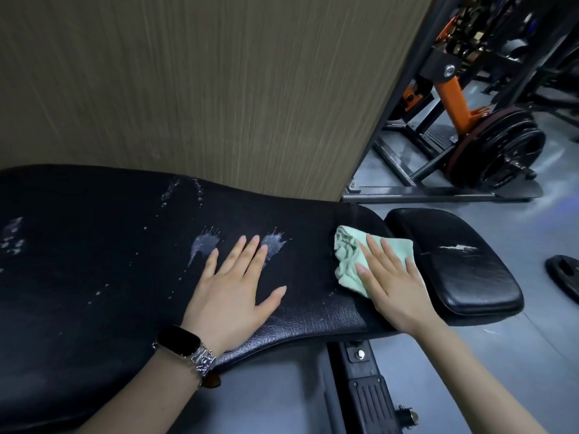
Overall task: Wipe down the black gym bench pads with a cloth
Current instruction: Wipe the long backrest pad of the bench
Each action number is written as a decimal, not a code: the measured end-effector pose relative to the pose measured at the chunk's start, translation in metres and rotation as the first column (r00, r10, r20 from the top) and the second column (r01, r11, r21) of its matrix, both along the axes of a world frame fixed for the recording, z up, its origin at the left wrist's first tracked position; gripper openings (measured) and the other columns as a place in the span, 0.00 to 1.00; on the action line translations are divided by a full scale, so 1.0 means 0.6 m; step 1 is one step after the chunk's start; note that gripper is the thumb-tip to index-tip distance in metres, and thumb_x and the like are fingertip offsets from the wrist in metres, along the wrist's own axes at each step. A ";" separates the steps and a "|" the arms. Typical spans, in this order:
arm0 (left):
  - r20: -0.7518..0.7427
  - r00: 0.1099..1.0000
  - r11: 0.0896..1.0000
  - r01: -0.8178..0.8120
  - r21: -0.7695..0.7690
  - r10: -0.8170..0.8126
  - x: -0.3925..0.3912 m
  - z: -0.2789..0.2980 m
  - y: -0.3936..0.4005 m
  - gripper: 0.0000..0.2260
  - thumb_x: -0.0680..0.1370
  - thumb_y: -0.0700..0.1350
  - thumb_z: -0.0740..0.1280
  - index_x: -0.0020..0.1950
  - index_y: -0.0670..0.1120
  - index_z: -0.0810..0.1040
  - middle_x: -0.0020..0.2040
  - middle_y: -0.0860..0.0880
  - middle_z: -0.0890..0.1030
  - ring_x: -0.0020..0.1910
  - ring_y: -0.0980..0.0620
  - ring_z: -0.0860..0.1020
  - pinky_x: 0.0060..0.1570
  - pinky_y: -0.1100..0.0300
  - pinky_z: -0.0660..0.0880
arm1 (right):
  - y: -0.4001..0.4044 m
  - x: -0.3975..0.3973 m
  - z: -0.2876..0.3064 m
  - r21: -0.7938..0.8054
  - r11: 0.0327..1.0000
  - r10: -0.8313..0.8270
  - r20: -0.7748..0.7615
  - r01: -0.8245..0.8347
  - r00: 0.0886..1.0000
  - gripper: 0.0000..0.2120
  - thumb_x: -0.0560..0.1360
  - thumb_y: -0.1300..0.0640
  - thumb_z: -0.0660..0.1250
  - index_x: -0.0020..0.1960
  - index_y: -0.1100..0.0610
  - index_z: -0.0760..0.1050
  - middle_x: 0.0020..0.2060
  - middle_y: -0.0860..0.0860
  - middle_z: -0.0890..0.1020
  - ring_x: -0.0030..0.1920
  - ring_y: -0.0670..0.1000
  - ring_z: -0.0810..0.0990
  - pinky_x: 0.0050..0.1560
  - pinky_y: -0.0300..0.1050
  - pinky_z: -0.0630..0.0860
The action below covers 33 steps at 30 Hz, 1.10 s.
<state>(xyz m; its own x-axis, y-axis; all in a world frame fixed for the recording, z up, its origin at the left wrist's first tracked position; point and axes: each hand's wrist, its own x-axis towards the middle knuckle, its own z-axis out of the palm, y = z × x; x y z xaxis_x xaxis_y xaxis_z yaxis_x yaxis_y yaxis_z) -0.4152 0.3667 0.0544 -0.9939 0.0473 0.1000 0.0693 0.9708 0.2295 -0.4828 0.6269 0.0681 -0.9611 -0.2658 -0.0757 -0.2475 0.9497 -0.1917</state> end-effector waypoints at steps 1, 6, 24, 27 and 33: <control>0.002 1.000 1.000 0.000 0.009 0.000 0.000 0.002 0.000 0.39 0.69 0.68 0.32 0.77 0.51 0.43 0.77 0.55 0.40 0.74 0.58 0.36 0.72 0.51 0.37 | 0.002 0.013 0.001 -0.002 1.000 0.009 -0.003 -0.009 1.000 0.32 0.68 0.32 0.30 0.71 0.34 0.38 0.75 0.36 0.42 0.74 0.39 0.35 0.73 0.48 0.37; 0.021 1.000 1.000 0.011 0.000 -0.011 0.000 0.003 0.000 0.38 0.71 0.67 0.35 0.77 0.50 0.44 0.77 0.54 0.42 0.74 0.57 0.38 0.71 0.50 0.38 | 0.008 0.053 0.003 -0.015 0.999 0.040 0.007 -0.040 0.999 0.25 0.70 0.32 0.31 0.68 0.29 0.38 0.74 0.34 0.41 0.73 0.36 0.33 0.71 0.45 0.34; -0.025 1.000 1.000 0.005 0.030 -0.005 0.002 -0.008 -0.004 0.36 0.72 0.67 0.37 0.77 0.50 0.46 0.77 0.54 0.43 0.74 0.58 0.38 0.71 0.51 0.37 | -0.038 -0.126 -0.004 -0.002 0.998 -0.068 0.026 0.068 0.997 0.26 0.81 0.40 0.43 0.77 0.43 0.46 0.77 0.42 0.47 0.76 0.44 0.41 0.74 0.56 0.41; -0.032 0.999 0.999 -0.001 0.051 0.003 0.000 -0.007 -0.002 0.37 0.71 0.67 0.37 0.77 0.50 0.47 0.77 0.54 0.44 0.74 0.58 0.39 0.71 0.51 0.36 | -0.040 -0.144 -0.001 -0.001 0.996 -0.086 0.023 0.086 0.996 0.26 0.81 0.40 0.43 0.77 0.43 0.46 0.77 0.42 0.47 0.76 0.45 0.42 0.74 0.57 0.42; -0.006 1.000 1.000 0.000 0.026 0.000 -0.001 -0.005 -0.002 0.38 0.70 0.67 0.35 0.77 0.51 0.46 0.77 0.55 0.43 0.74 0.58 0.38 0.72 0.50 0.38 | -0.039 -0.116 -0.002 -0.007 0.998 -0.067 0.017 0.067 0.998 0.26 0.81 0.40 0.43 0.77 0.43 0.46 0.77 0.42 0.47 0.76 0.45 0.40 0.74 0.56 0.41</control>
